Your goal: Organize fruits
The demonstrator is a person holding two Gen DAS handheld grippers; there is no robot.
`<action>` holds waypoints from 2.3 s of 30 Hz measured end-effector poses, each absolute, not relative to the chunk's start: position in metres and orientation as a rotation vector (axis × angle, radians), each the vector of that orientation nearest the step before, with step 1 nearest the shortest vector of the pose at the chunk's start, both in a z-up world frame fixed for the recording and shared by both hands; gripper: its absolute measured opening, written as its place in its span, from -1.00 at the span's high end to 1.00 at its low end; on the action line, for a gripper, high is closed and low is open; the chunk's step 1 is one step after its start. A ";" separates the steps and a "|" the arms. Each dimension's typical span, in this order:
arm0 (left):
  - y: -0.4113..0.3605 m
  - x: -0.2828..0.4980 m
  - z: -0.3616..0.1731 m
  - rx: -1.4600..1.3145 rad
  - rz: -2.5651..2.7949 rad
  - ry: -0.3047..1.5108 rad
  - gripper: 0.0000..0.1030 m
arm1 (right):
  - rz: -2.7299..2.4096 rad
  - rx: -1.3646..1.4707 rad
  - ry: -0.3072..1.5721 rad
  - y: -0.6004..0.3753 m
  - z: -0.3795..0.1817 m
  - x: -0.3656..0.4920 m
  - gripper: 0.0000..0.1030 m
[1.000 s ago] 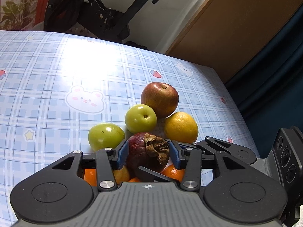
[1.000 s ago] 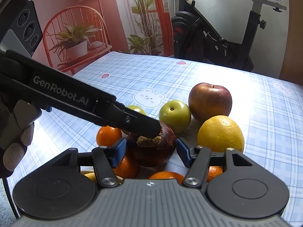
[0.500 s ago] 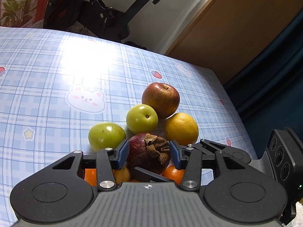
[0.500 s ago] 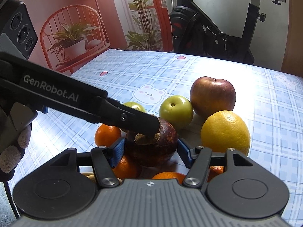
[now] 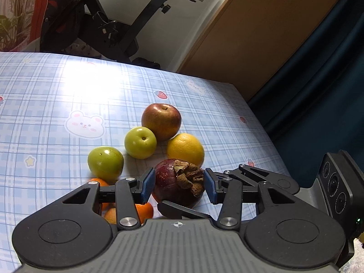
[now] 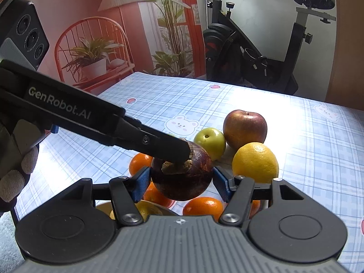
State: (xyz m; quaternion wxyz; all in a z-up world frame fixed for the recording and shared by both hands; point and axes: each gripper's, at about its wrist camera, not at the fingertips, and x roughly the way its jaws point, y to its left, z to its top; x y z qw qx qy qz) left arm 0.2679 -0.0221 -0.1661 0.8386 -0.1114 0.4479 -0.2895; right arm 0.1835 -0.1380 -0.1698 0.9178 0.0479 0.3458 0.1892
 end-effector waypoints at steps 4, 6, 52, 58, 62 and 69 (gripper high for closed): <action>-0.033 0.251 -0.159 -0.212 -0.645 0.939 0.06 | 0.381 0.086 0.703 -0.145 -0.158 0.162 -0.22; -0.039 0.241 -0.159 -0.204 -0.657 0.940 0.06 | 0.373 0.082 0.704 -0.148 -0.156 0.151 -0.22; -0.019 0.199 -0.158 -0.183 -0.569 0.864 0.07 | 0.327 0.056 0.729 -0.138 -0.188 0.109 -0.37; 0.007 0.201 -0.147 -0.216 -0.438 0.829 0.07 | 0.327 0.101 0.678 -0.150 -0.171 0.106 -0.37; 0.021 0.199 -0.144 -0.183 -0.359 0.789 0.08 | 0.324 0.110 0.658 -0.155 -0.163 0.108 -0.37; 0.035 0.203 -0.151 -0.136 -0.296 0.814 0.35 | 0.345 0.102 0.682 -0.159 -0.162 0.124 -0.03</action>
